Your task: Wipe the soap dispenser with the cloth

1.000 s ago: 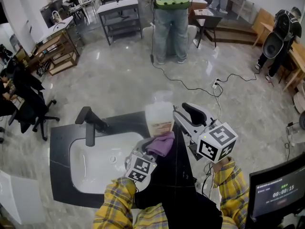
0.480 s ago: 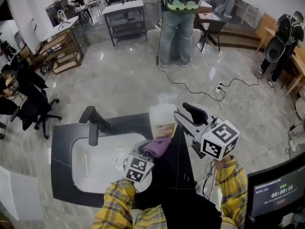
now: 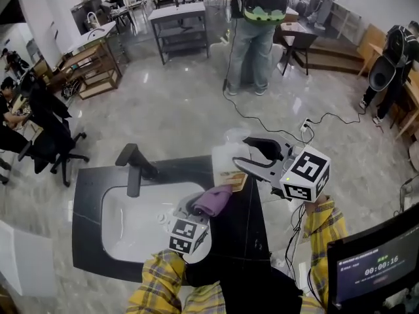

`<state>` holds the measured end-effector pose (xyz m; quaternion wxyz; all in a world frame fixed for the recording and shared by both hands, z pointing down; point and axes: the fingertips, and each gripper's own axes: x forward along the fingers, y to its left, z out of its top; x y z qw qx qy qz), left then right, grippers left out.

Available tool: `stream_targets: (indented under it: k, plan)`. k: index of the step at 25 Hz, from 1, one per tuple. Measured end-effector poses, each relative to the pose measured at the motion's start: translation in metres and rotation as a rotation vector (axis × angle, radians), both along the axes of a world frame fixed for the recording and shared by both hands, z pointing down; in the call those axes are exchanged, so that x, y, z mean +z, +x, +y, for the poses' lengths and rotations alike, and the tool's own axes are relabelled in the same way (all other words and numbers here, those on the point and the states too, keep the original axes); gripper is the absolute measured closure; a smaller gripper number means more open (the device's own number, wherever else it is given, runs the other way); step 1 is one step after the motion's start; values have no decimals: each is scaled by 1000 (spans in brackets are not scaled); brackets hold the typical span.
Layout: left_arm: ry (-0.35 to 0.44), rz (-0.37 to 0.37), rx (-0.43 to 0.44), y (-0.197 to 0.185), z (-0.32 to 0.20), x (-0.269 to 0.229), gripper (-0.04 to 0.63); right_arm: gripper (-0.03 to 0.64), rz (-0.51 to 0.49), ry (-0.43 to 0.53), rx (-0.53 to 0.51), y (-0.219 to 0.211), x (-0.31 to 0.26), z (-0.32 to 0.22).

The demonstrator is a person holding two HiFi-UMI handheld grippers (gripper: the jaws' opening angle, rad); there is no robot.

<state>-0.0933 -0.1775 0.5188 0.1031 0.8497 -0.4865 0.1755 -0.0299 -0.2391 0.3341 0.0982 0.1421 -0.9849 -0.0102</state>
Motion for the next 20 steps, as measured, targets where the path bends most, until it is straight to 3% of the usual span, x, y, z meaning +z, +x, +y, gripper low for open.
stream_targets:
  k: [4,14,20]
  plan:
    - [16,39,-7,8,5,-14,523,419,64,16,-106,-9,-1,0]
    - [25,116,-80,3,7,-21,523,465,77,-15,-255,-29,7,-2]
    - [17,134,-141,-2,1,-25,523,468,50,-41,-248,-29,7,-4]
